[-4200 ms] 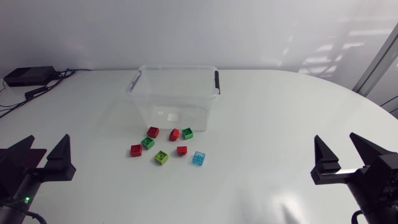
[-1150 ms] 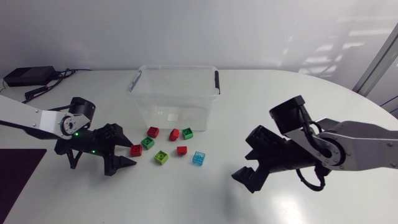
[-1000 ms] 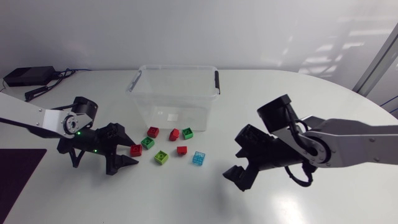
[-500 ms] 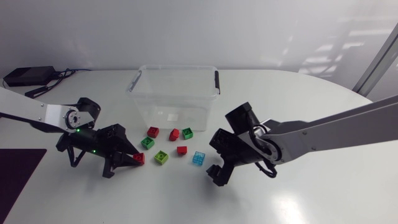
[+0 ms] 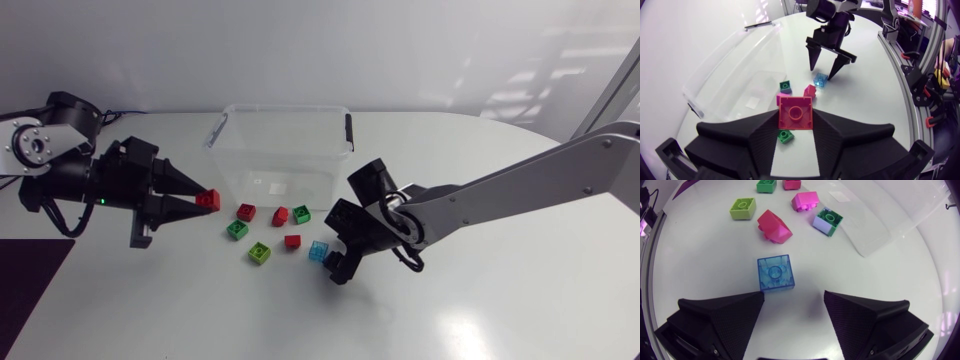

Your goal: Place the duplo bricks in the container

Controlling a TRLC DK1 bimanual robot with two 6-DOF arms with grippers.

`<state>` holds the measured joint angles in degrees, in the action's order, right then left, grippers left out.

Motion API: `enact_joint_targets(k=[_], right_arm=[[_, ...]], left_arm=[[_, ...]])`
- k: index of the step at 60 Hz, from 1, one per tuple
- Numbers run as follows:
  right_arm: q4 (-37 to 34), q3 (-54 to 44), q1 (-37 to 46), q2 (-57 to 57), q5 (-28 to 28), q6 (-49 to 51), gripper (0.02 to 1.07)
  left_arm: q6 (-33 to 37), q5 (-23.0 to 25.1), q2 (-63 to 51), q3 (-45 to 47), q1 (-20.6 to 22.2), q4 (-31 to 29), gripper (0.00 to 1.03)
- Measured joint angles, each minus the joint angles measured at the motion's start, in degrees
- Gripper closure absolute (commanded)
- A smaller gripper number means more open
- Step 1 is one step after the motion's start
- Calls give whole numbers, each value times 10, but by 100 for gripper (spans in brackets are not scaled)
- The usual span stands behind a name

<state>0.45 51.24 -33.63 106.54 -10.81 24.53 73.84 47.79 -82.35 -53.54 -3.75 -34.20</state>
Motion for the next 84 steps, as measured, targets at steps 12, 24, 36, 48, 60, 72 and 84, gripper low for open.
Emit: enact_joint_targets(k=[12, 24, 36, 48, 60, 72, 84], right_arm=[[-2, 7, 0, 4, 0, 2, 25], [-7, 7, 0, 3, 0, 5, 25], [-22, 7, -3, -1, 0, 13, 24], [-23, 2, -12, -13, -1, 26, 24], [-23, 1, -12, -26, -10, 36, 19], [-41, 12, -21, -26, -10, 38, 15], [-84, 57, -31, -12, -9, 38, 17]], left_arm=[[-34, 12, 17, -26, 0, -1, 74], [-61, 15, 17, -44, 0, -2, 74], [-94, 16, 8, -77, 1, 16, 74], [-120, 17, -5, -96, 8, 43, 74], [-128, 17, -13, -103, 12, 53, 74], [-128, 17, -16, -103, 12, 54, 74], [-128, 17, -16, -103, 10, 59, 74]])
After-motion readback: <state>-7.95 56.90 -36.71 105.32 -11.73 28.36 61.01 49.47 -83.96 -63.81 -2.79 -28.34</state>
